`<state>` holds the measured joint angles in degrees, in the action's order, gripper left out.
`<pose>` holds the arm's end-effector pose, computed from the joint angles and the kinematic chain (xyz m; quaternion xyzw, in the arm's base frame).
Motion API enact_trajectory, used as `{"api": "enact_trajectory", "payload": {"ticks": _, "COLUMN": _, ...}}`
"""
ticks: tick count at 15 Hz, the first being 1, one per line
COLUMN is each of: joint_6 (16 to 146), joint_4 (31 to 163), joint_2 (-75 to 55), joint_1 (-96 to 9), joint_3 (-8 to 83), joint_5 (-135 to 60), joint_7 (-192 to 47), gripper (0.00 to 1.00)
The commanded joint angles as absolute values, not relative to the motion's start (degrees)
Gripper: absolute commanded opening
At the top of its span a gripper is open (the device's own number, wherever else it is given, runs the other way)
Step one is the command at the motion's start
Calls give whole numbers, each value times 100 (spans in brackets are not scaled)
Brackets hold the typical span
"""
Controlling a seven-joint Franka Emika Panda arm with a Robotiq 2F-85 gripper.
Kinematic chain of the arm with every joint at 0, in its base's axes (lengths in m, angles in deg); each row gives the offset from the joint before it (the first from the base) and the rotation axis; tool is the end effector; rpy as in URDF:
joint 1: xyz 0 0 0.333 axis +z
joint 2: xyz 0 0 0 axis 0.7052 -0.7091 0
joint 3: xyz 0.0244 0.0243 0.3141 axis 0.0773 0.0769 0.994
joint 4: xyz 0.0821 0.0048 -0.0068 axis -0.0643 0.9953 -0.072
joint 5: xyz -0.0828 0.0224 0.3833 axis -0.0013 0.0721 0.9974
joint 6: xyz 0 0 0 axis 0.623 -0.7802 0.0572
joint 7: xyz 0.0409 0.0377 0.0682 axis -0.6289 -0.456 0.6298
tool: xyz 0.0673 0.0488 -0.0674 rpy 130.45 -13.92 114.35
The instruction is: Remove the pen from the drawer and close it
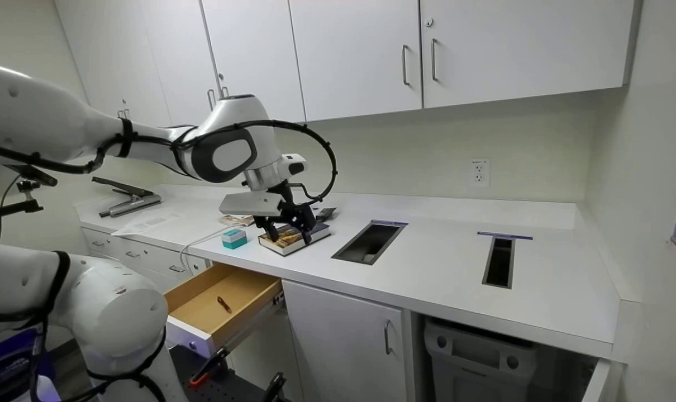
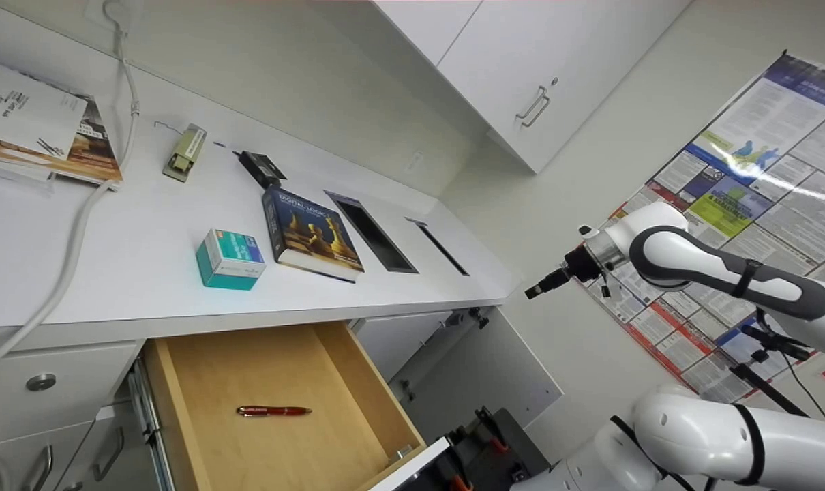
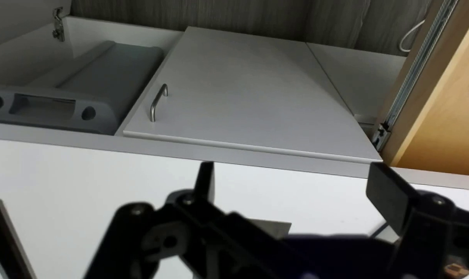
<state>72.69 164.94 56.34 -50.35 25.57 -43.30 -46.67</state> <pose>0.2954 -0.1156 0.4544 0.9884 0.0677 0.1361 0.0040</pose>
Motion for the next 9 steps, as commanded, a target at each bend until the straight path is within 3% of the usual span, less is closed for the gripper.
{"api": "enact_trajectory", "payload": {"ticks": 1, "joint_6": 7152, "joint_4": 16463, "joint_2": 5826, "joint_1": -4401, "joint_3": 2932, "joint_5": -4122, "joint_7": -4380, "gripper": 100}}
{"api": "enact_trajectory", "payload": {"ticks": 9, "joint_6": 7518, "joint_4": 16443, "joint_2": 5197, "joint_1": -2074, "joint_3": 4047, "joint_5": -2855, "joint_7": -4333, "gripper": 100}}
